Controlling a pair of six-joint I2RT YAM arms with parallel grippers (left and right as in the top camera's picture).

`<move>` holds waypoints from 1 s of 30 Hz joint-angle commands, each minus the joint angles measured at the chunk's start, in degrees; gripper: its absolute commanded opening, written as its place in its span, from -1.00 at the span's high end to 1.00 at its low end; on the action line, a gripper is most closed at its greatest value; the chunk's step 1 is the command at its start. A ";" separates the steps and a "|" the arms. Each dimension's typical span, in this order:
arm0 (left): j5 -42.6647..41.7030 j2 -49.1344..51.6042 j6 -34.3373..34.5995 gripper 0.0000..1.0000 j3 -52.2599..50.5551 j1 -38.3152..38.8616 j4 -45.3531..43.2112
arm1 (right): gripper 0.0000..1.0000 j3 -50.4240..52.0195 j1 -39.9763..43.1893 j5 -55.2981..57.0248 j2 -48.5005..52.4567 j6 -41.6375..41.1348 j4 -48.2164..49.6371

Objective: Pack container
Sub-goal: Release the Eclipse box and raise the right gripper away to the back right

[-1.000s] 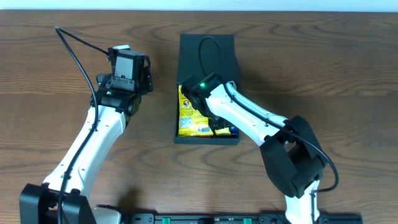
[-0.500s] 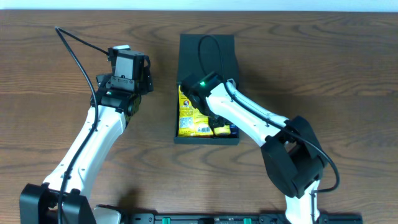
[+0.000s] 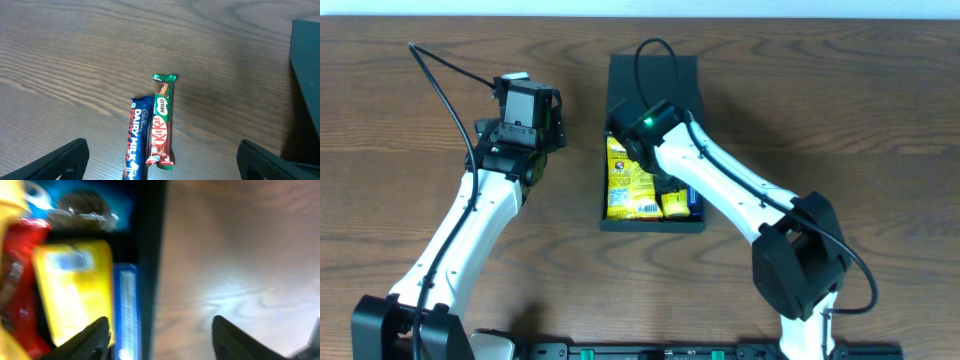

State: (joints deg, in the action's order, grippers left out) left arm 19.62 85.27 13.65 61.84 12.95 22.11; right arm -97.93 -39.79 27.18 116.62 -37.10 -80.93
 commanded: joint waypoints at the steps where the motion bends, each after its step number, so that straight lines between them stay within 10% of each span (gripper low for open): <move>1: -0.20 -0.63 -0.37 -0.91 0.57 -0.20 0.15 | 0.41 -1.05 1.77 0.13 -1.51 0.35 -1.31; 3: -0.20 -0.63 -0.37 -0.91 0.57 -0.20 0.15 | 0.97 -1.05 2.40 -1.86 -1.51 0.35 -1.57; 30: -0.20 -0.63 -0.37 -0.91 0.57 -0.20 0.13 | 0.97 5.18 2.80 -13.94 -1.49 6.29 5.14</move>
State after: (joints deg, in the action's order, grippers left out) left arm 19.62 85.27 13.65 61.84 12.95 22.11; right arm -94.87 -37.08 13.41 116.55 -31.14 -75.81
